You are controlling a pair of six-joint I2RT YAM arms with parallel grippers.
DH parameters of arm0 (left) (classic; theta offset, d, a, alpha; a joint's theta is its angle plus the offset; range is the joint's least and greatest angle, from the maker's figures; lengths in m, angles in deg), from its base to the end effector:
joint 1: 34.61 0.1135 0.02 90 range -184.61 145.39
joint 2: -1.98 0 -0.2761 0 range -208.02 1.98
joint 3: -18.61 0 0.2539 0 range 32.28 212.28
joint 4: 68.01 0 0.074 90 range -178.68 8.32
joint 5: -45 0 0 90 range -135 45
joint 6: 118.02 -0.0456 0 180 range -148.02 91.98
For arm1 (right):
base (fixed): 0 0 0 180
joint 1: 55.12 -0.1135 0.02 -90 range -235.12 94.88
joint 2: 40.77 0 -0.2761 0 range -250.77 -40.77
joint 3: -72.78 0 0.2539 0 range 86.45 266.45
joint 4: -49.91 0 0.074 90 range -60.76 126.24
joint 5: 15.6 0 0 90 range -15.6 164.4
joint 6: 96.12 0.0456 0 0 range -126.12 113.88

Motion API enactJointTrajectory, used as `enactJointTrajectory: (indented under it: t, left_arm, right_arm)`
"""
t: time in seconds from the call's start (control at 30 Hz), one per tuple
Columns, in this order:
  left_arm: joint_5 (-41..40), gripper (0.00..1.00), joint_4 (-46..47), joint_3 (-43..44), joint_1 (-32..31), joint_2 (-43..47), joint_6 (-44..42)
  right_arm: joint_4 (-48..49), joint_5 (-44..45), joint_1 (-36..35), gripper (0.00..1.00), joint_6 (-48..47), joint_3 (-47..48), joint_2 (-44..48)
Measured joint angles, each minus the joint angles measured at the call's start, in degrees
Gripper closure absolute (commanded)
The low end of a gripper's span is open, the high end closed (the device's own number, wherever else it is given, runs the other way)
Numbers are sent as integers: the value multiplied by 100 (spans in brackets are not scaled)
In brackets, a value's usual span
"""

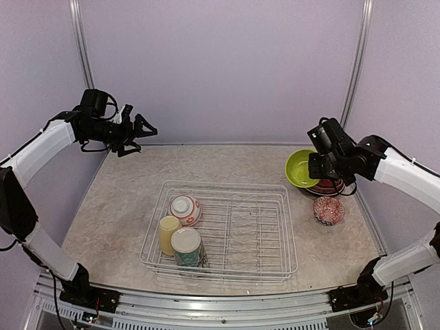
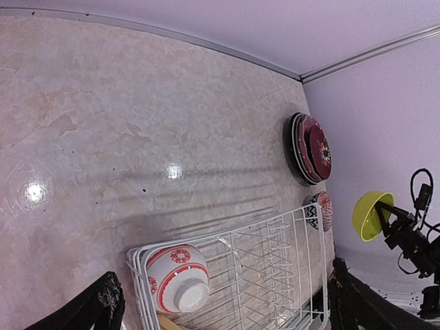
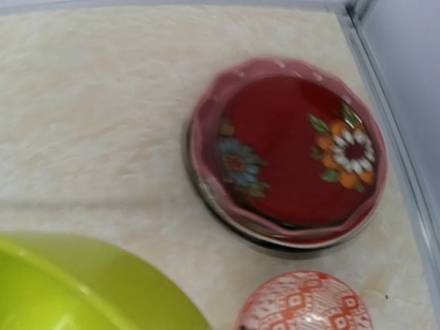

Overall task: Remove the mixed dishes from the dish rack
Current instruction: Place the bowl in the bowl.

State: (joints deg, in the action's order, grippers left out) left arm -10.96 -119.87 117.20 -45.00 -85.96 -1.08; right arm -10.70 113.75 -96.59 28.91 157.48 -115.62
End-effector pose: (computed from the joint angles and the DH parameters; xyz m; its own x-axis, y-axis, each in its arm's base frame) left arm 0.3335 -0.0871 0.3627 -0.8331 -0.2289 -0.5036 0.2089 0.7127 -0.6696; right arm 0.2193 0.1552 0.3388 -0.5966 0.0651 -0.7999 0.1599 0.9864 -0.0390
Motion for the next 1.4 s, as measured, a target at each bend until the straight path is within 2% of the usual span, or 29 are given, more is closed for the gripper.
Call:
enactJointTrajectory:
  t: [0.2,0.4,0.5,0.77,1.4]
  left_arm:
    - [4,1,-2,0,-2,-2,0]
    - [24,1,-2,0,-2,-33,0]
    - [39,1,-2,0,-2,-46,0]
    - [63,1,0,0,-9,-48,0]
    - [162,1,-2,0,-11,-48,2]
  right_arm:
    - [975,-1521,1836,100,-199,-1213,1025]
    - [1617,-3082,3541,100,-87,-2251,1296]
    - [1768,-3593,4065,100,-35,-2688,1316]
    - [2092,-4105,4350,100,-144,-2968,1110]
    - [2411,-4218,4428,100,-529,-3311,387]
